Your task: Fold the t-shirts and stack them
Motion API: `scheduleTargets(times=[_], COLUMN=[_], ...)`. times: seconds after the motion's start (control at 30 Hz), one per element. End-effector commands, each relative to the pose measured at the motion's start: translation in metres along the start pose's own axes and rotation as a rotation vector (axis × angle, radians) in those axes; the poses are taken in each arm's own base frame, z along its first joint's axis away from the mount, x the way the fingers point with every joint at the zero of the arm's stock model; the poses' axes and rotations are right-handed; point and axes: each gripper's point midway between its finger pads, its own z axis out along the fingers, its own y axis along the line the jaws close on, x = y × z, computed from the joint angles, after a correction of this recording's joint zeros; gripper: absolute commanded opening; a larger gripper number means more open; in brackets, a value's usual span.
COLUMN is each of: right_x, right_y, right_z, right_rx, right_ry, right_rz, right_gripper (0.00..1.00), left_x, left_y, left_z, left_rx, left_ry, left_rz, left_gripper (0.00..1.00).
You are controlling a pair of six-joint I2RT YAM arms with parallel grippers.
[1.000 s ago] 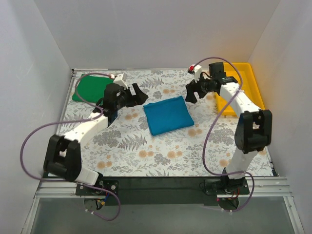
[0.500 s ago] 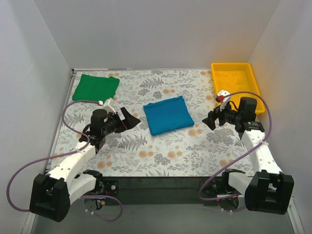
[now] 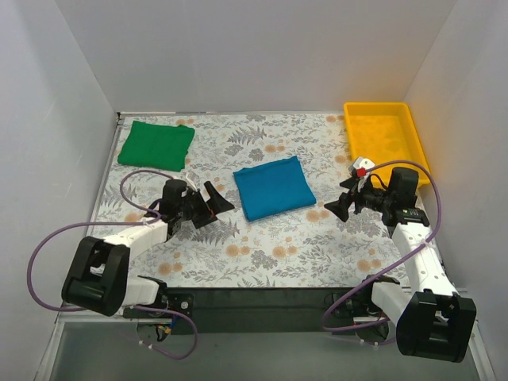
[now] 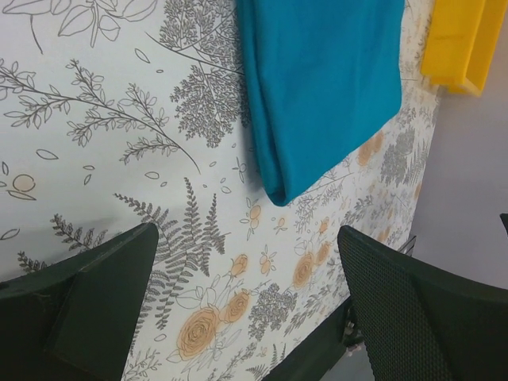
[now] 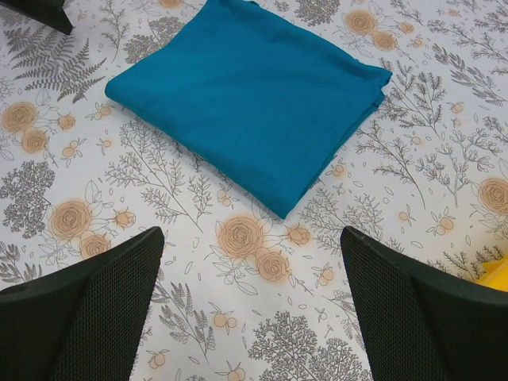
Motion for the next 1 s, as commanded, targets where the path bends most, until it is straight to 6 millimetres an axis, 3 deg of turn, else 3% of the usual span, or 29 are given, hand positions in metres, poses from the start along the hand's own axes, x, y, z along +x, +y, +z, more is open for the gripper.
scheduleTargets(times=[0.0,0.43,0.97], right_x=[-0.009,-0.009,-0.008], right_y=[-0.003,-0.004,-0.004], right_z=[0.000,0.000,0.000], right_rx=[-0.005,-0.001,0.000], right_ry=[-0.032,-0.031,-0.029], right_rz=[-0.043,-0.042,-0.040], right_gripper=[0.98,0.98,0.98], left_x=[-0.014,-0.014,-0.008], left_y=[-0.012,-0.009,-0.006], left_z=[0.010,0.034,0.042], left_rx=[0.021,0.000,0.002], left_ry=[-0.016,0.033,0.063], left_rz=[0.017,0.016,0.016], left_gripper=[0.96,0.96,0.96])
